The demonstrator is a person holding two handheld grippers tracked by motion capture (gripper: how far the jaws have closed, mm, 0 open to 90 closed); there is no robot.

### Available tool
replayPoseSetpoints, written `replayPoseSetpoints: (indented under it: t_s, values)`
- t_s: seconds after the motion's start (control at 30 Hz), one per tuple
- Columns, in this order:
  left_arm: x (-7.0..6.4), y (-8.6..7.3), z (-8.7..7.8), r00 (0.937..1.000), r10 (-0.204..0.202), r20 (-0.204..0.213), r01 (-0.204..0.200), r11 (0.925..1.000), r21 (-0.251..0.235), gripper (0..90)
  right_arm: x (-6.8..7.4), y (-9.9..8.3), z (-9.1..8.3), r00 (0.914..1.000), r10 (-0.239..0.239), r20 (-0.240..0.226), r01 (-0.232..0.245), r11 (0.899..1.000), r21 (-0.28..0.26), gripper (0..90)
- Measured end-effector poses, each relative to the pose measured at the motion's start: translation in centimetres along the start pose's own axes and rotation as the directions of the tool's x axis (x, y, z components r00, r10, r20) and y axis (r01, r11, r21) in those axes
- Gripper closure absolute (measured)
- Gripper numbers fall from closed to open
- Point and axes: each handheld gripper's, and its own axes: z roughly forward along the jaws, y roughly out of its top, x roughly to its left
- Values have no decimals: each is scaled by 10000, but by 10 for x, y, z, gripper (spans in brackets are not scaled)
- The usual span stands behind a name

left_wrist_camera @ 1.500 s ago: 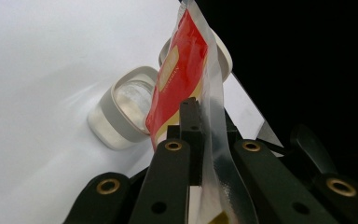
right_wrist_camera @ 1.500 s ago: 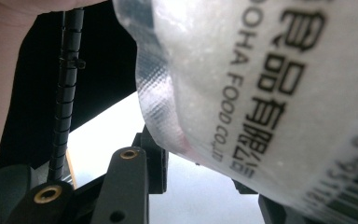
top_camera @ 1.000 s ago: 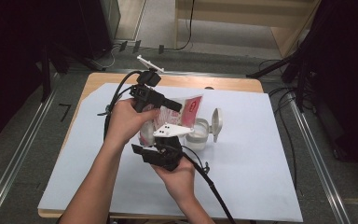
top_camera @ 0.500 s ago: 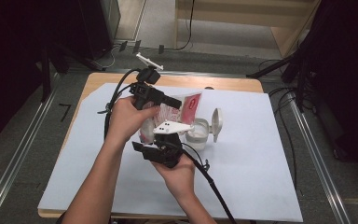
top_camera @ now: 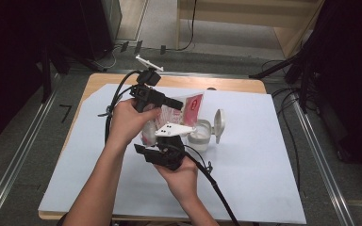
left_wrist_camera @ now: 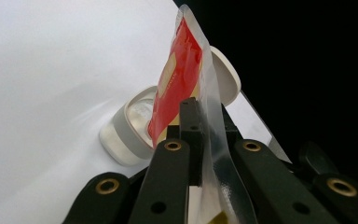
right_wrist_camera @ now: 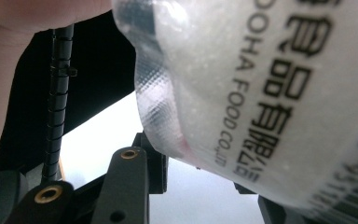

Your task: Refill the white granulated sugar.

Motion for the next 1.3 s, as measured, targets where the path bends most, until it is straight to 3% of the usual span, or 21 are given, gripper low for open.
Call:
replayPoseSetpoints:
  t_s: [0.2,0.5,0.67,1.3]
  values:
    - [-2,-1,0,9997,223,-24,-223,9997,14,878,0,-1,-2,10000,3,1,-3,10000,-35,646]
    - [-10,-2,3,9996,253,-162,-253,9997,-23,872,2,-3,-5,9999,151,-74,-152,9998,-129,646]
    - [-16,1,4,9975,581,-406,-573,9981,207,872,1,-2,-8,9993,308,-214,-313,9992,-231,646]
    - [-28,3,9,9963,744,-433,-736,9971,185,868,0,-3,-13,9988,402,-269,-412,9985,-352,642]
